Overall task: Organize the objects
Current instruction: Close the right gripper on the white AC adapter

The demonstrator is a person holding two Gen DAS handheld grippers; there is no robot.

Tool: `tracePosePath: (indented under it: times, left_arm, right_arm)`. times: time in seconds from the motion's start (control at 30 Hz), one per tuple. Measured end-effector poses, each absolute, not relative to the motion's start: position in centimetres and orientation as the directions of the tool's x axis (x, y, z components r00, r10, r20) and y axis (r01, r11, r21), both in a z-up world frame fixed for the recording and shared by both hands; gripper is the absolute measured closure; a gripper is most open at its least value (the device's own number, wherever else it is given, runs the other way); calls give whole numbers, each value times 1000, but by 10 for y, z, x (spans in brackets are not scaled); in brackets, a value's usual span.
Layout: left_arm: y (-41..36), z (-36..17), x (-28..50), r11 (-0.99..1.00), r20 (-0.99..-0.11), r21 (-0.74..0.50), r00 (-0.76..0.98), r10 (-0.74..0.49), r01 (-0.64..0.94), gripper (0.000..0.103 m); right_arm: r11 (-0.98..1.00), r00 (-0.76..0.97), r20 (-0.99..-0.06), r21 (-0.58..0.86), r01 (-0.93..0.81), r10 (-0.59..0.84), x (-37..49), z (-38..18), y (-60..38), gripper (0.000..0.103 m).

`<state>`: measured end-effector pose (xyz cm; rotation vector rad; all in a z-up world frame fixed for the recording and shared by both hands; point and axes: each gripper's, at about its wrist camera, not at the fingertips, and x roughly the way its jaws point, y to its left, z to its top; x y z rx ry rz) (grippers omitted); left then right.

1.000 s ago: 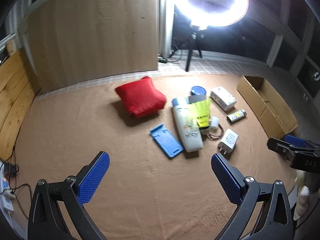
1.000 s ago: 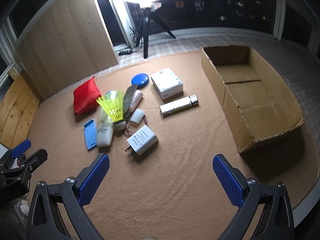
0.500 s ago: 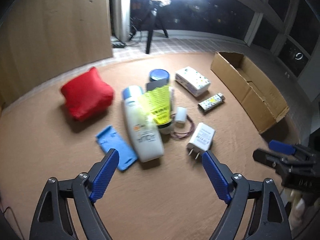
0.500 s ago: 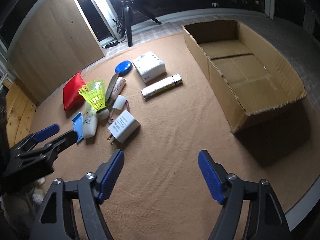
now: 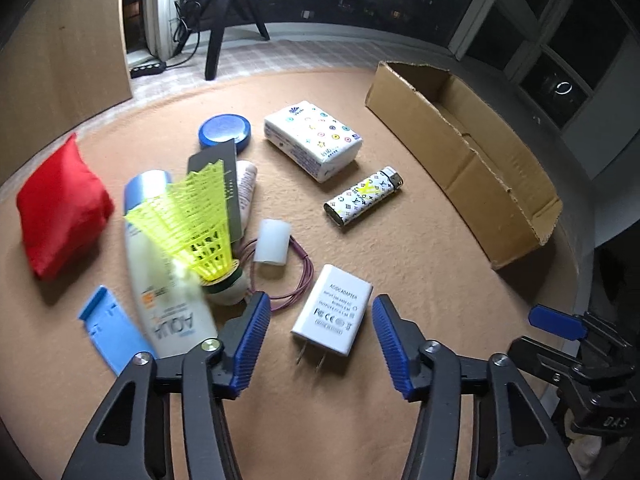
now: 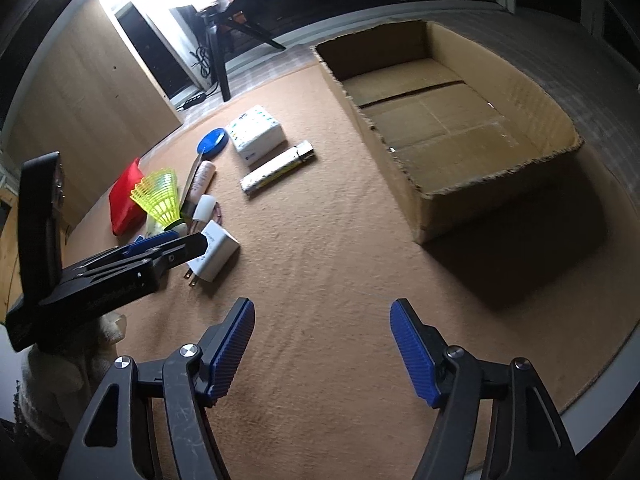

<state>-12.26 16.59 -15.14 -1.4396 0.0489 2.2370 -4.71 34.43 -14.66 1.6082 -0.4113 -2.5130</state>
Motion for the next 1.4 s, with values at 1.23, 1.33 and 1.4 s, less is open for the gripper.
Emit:
tracePosePath:
  times: [1.23, 1.33, 1.4]
  left_arm:
    - [178, -172, -101, -831, -856, -324, -233, 461, -451, 46]
    - [177, -173, -102, -831, -853, -332, -234, 467, -447, 46]
    - [177, -173, -103, -828, -849, -340, -234, 474, -445, 47]
  right_arm:
    - [-866, -262, -832, 498, 36, -489, -116, -180, 303, 52]
    - [-859, -242, -829, 510, 43, -504, -122, -184, 298, 54]
    - [-861, -233, -832, 506, 54, -504, -125, -186, 294, 56]
